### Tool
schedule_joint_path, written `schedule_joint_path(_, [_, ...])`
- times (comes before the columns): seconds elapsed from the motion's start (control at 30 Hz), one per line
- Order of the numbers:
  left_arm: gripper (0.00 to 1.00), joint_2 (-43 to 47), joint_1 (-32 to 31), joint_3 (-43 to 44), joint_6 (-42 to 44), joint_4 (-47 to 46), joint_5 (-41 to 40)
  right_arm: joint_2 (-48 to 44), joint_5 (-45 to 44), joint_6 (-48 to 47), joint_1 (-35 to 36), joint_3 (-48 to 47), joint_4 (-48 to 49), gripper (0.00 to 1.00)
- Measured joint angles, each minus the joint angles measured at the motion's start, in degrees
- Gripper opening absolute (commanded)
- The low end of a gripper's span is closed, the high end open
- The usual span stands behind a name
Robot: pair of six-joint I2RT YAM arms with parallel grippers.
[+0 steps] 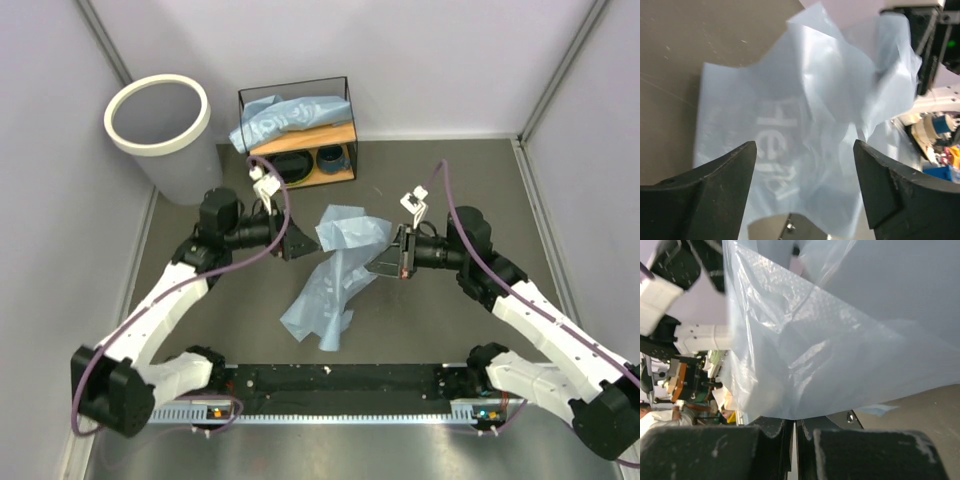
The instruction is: Put the trash bags into the trash bin
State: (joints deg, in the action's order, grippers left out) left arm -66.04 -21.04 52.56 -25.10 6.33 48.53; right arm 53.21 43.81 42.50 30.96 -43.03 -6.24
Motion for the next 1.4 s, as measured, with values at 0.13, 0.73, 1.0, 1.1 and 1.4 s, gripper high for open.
schedule_joint_path(0.13, [0.93, 7.8, -0.5, -7.1, -7.6, -4.3, 0.7, 0.8, 0.0, 1.7, 0.0, 0.0, 2.1, 0.0])
schedule_joint_path(0.73, [0.71, 2.2, -13.6, -10.3, -21.8, -15.9, -1.4, 2.8, 0.2, 3.8, 2.1, -0.2, 8.2, 0.0])
schedule_joint_path(1.0, [0.1, -0.5, -14.5, -10.3, -26.3, -22.9, 0.4, 3.0, -1.0, 3.5, 3.3, -0.2, 7.8, 0.0])
schedule_joint_path(1.1, [0.0, -0.8, -14.3, -10.3, -25.6, -23.4, 0.7, 2.9, -0.7, 3.6, 3.3, -0.3, 7.9, 0.0])
schedule_joint_path(1.4, [0.0, 0.8, 1.8, -4.5, -8.6, -0.3, -2.5, -4.2, 1.2, -4.2, -9.1, -2.8, -6.0, 0.0])
